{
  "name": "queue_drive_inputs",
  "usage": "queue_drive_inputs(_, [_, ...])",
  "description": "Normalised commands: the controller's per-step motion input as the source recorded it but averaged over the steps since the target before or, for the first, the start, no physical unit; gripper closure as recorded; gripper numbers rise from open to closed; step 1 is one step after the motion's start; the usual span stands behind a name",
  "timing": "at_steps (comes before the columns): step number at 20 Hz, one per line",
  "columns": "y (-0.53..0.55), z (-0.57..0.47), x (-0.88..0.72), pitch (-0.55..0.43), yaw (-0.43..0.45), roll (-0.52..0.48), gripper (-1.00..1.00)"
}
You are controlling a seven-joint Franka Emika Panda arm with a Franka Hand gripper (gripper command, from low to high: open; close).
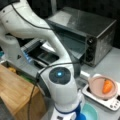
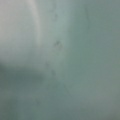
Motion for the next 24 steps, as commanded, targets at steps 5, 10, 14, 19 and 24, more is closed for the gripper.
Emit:
queue_drive_inputs(5, [-0.09, -0.06, 0.04, -0.125, -0.014, 0.147, -1.0])
queue_drive_inputs(10, [-0.12, -0.03, 0.04, -0.101, -0.006, 0.154, 1.0])
queue_drive_inputs(14, [-0.13, 0.0, 0.04, -0.089, -0.004, 0.145, 1.0])
queue_drive_inputs(19, [-0.13, 0.02, 0.04, -0.083, 0.002, 0.149, 1.0])
queue_drive_inputs(24, [-0.13, 0.03, 0.04, -0.071, 0.01, 0.154, 1.0])
